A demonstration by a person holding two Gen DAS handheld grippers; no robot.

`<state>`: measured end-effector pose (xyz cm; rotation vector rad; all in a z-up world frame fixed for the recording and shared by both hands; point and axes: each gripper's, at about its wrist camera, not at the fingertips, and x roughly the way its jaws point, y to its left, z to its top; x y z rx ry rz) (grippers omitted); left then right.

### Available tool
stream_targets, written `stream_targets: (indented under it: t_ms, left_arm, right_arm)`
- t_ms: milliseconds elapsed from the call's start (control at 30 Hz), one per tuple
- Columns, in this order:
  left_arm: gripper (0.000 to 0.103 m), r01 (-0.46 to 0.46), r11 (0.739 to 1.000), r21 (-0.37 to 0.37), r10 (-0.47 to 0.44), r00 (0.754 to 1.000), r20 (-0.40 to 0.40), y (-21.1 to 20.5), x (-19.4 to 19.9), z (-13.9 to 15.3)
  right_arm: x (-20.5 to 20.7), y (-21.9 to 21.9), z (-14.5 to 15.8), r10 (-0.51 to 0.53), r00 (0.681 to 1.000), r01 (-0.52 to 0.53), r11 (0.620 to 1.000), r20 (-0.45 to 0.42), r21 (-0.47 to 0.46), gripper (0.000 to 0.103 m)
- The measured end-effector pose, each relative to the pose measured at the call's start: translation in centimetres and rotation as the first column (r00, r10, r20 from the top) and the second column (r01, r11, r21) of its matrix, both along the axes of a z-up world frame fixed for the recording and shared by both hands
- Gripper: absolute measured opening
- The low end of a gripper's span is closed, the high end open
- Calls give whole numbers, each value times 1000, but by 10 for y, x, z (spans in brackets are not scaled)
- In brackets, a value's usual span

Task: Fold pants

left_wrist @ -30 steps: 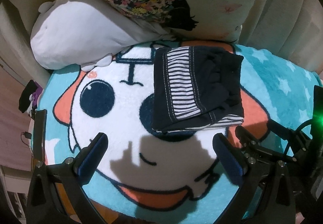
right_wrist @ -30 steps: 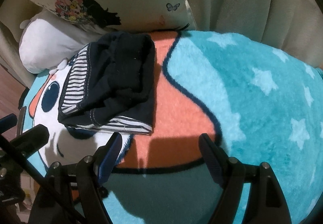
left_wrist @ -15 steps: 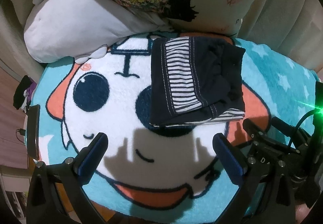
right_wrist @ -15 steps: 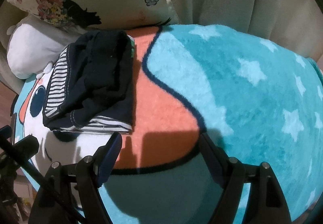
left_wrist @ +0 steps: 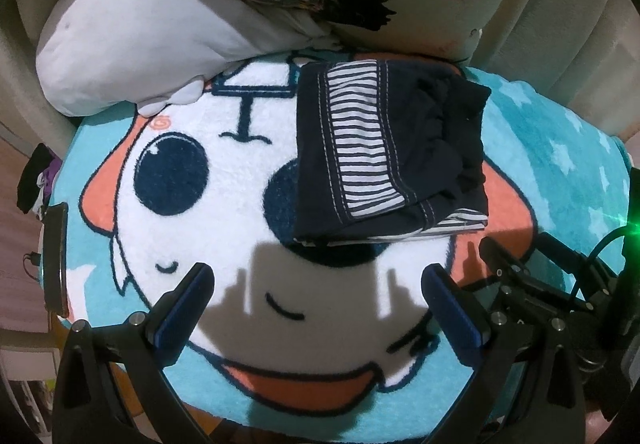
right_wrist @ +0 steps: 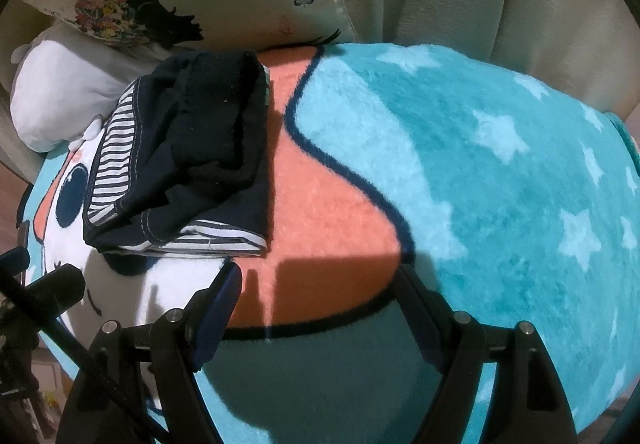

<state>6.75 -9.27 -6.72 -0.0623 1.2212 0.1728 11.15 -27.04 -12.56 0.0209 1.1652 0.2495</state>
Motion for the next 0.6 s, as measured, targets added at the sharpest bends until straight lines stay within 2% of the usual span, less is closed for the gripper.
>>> stream_targets:
  t_ms: [333, 600]
  left_arm:
    - [103, 9, 1000, -30, -9, 1000, -9, 9, -3, -3]
    - [103, 29, 999, -44, -28, 999, 23, 19, -4, -1]
  right_arm:
    - [-4, 9, 1, 4, 1000, -4, 1000, 0, -11, 83]
    - [-8, 11, 6, -23, 1000, 23, 1000, 8, -15, 83]
